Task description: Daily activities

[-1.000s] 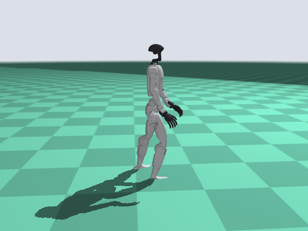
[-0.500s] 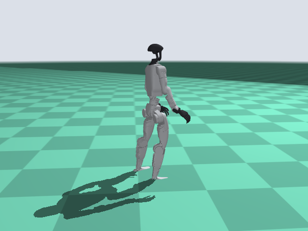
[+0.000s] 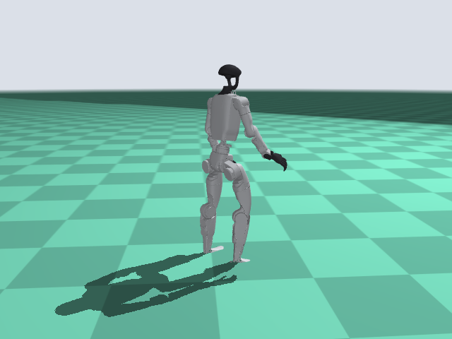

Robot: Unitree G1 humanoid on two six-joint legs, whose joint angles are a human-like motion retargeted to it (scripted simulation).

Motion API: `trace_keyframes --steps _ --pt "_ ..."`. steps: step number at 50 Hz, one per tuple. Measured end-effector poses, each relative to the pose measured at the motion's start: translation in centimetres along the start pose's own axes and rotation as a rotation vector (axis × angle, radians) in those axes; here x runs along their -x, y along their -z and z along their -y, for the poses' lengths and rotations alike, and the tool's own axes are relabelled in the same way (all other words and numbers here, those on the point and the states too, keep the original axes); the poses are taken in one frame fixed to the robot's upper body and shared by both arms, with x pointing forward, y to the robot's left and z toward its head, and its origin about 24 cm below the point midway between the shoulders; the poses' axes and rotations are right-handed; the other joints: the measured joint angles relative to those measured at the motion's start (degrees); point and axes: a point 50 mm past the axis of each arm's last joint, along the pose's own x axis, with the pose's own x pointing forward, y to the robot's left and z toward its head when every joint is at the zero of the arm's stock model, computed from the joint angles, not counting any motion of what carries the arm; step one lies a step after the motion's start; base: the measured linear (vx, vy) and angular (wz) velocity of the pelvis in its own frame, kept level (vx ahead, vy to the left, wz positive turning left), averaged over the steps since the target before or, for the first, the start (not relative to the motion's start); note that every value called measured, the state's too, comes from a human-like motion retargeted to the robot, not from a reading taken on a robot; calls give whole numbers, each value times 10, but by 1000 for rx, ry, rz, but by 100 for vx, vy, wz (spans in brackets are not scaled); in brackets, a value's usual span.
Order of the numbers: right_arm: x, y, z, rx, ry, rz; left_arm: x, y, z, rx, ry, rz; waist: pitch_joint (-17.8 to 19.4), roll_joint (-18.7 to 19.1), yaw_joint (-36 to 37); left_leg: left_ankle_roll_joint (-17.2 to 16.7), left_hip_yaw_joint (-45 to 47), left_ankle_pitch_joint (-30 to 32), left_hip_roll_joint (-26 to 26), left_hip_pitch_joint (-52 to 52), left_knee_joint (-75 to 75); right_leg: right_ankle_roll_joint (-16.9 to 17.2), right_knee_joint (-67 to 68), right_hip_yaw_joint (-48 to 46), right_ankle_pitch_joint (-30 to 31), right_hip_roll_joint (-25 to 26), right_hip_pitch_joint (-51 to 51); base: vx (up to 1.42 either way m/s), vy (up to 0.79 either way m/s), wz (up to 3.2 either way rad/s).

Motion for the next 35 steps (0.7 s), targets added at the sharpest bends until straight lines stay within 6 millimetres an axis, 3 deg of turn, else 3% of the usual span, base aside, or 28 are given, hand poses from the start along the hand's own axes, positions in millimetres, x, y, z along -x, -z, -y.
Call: trace_keyframes --steps 6,9,12,19,28,35 --pt "2 -19 -14 27 -76 75 0 -5 2 18 4 23 3 -15 1 4 -13 22 -30 -29 -3 42 42 43 18 -21 -62 -11 7 35" --pt "8 -20 -27 61 -145 92 -1 -8 1 20 6 39 1 -25 -1 6 -17 32 -44 -44 -4 63 56 63 22 -25 -92 -9 6 26" --pt "16 -15 -40 103 -216 93 -1 -11 -1 13 6 59 -4 -32 -2 6 -14 38 -51 -57 -6 62 74 55 17 -32 -115 -7 5 1" --pt "40 24 -56 196 -326 3 -1 -13 -3 -48 23 109 -12 -41 -23 7 -9 44 -55 -70 -7 48 133 60 -4 -36 -149 -1 1 -1" --pt "69 93 -47 263 -357 -210 3 -11 -8 -183 41 192 -9 -45 -67 14 -20 40 -56 -56 -6 54 183 146 -7 -8 -165 0 0 0" --pt "83 110 -47 239 -342 -284 -2 -31 -19 -222 -1 307 -10 -48 -76 21 -27 33 -48 -41 -6 62 167 198 15 23 -149 2 -2 -4"
